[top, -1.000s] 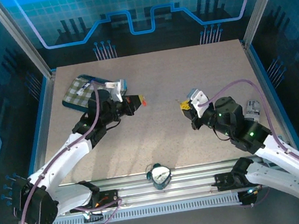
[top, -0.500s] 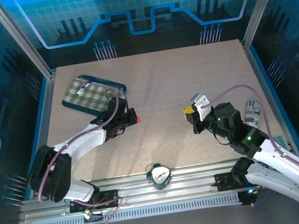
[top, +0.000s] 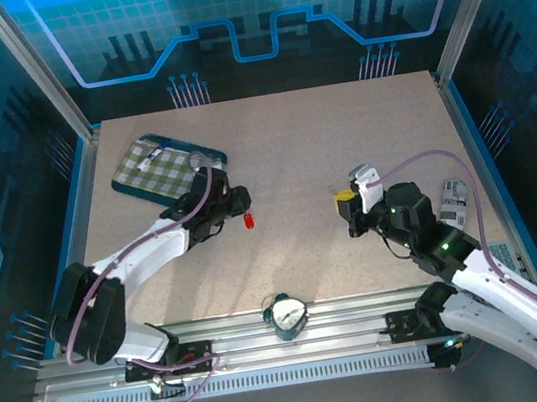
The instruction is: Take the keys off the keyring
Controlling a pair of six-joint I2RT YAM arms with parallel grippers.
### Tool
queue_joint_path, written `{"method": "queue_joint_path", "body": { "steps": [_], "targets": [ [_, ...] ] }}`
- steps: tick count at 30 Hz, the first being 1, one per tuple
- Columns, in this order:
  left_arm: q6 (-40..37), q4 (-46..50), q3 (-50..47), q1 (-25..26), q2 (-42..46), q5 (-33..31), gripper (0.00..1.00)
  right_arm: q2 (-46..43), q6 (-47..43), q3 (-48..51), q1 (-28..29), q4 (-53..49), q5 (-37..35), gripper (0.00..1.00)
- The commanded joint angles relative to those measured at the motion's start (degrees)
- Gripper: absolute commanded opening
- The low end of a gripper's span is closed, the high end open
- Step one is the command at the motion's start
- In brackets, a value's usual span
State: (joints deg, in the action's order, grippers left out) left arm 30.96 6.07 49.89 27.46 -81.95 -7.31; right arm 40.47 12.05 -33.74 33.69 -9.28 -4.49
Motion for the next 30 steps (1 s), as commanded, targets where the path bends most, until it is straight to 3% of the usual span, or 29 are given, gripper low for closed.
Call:
{"method": "queue_joint_path", "body": {
  "steps": [1, 8, 14, 24, 28, 30],
  "targets": [
    [-2.8, 2.5, 1.2, -0.4, 5.5, -0.4, 0.45, 3.4, 4.4, -0.3, -3.4, 0.7, 3.7, 0.00],
    [-1.2, 0.6, -5.2, 0.5, 14.8, 3.3, 0.48, 17.2, 10.2, -3.8, -10.7, 1.4, 10.0, 0.00],
    [-0.1, 0.8, -8.5, 1.8, 20.1, 3.1, 0.48, 31.2, 16.7, -5.4, -17.1, 9.0, 16.8, 0.00],
    [-0.4, 2.0, -8.4, 1.8, 21.9, 1.5, 0.51, 47.6, 20.9, -9.4, -18.7, 13.7, 14.8, 0.00],
    [0.1, 1.4, -8.8, 1.8, 21.6, 1.4, 0.52, 50.3, 21.0, -10.1, -19.4, 13.3, 14.0, 0.04],
    [0.0, 2.2, -8.5, 1.8, 21.7, 0.7, 0.52, 50.0, 20.8, -10.1, -20.1, 12.4, 13.6, 0.12]
  ]
}}
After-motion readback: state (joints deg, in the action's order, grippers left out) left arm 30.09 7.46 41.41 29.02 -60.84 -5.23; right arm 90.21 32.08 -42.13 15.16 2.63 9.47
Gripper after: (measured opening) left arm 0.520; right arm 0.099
